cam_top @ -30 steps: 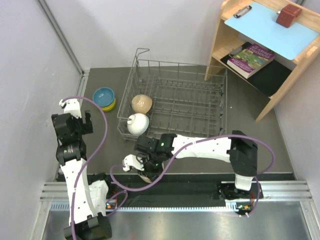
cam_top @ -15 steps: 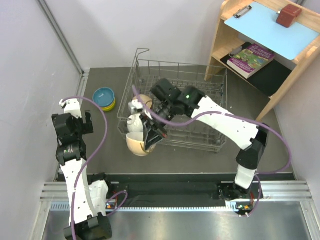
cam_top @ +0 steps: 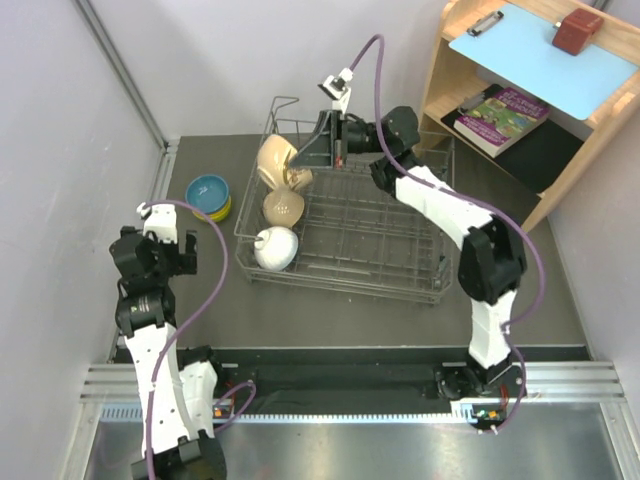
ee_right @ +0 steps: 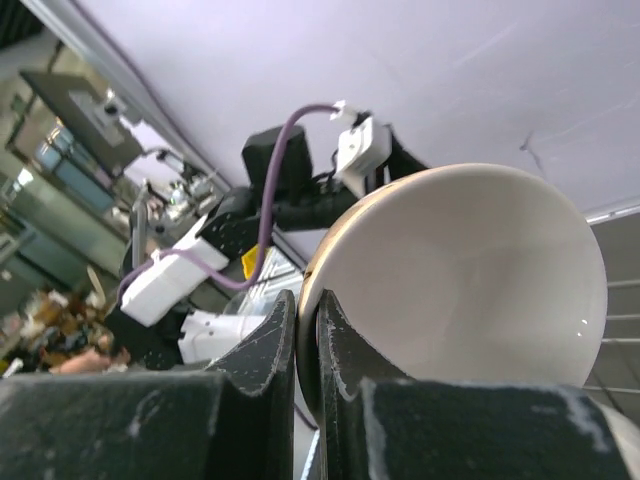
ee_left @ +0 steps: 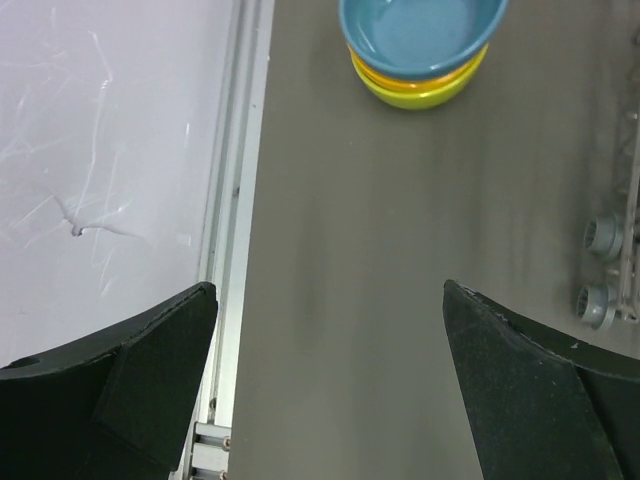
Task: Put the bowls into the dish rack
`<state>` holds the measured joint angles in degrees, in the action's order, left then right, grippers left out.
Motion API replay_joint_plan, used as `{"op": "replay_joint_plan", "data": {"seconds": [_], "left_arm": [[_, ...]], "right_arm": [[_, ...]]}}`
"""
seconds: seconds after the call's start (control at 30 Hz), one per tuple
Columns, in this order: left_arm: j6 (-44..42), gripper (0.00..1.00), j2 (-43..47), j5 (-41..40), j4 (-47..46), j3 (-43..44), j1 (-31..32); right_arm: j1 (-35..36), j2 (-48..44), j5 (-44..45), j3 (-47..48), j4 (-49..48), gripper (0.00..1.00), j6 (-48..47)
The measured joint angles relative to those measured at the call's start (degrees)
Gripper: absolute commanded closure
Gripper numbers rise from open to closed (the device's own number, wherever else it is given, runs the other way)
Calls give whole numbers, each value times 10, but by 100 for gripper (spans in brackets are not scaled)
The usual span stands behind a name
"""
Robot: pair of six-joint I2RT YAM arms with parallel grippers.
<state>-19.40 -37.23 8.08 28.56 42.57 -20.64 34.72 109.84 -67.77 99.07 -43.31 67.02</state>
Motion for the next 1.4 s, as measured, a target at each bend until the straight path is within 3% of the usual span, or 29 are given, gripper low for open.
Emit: {"op": "replay_joint_plan", "data": {"seconds": [0.1, 0.23, 0.5, 0.77, 0.87, 1.03, 1.4], "left_arm": [[-16, 1, -2, 7, 9, -3, 0], [-38, 1, -9, 30, 40, -2, 0], [-63, 1, -65, 87, 93, 77, 0], [-28, 1, -183, 110, 3, 138, 7], [-10, 1, -241, 79, -38, 147, 52], [-16, 1, -317, -13, -99, 147, 224], [-11, 1, -388, -39, -117, 193, 252]], "right_arm": [[-30, 61, 8, 36, -81, 100, 80], [-40, 124, 10, 83, -108, 100, 111], [-53, 200, 53, 199, -10, 100, 10], [-91, 236, 113, 211, 150, 100, -135], [-101, 242, 141, 211, 193, 100, -176], [-107, 244, 176, 211, 226, 100, -217], [-107, 259, 212, 219, 245, 100, -236]]}}
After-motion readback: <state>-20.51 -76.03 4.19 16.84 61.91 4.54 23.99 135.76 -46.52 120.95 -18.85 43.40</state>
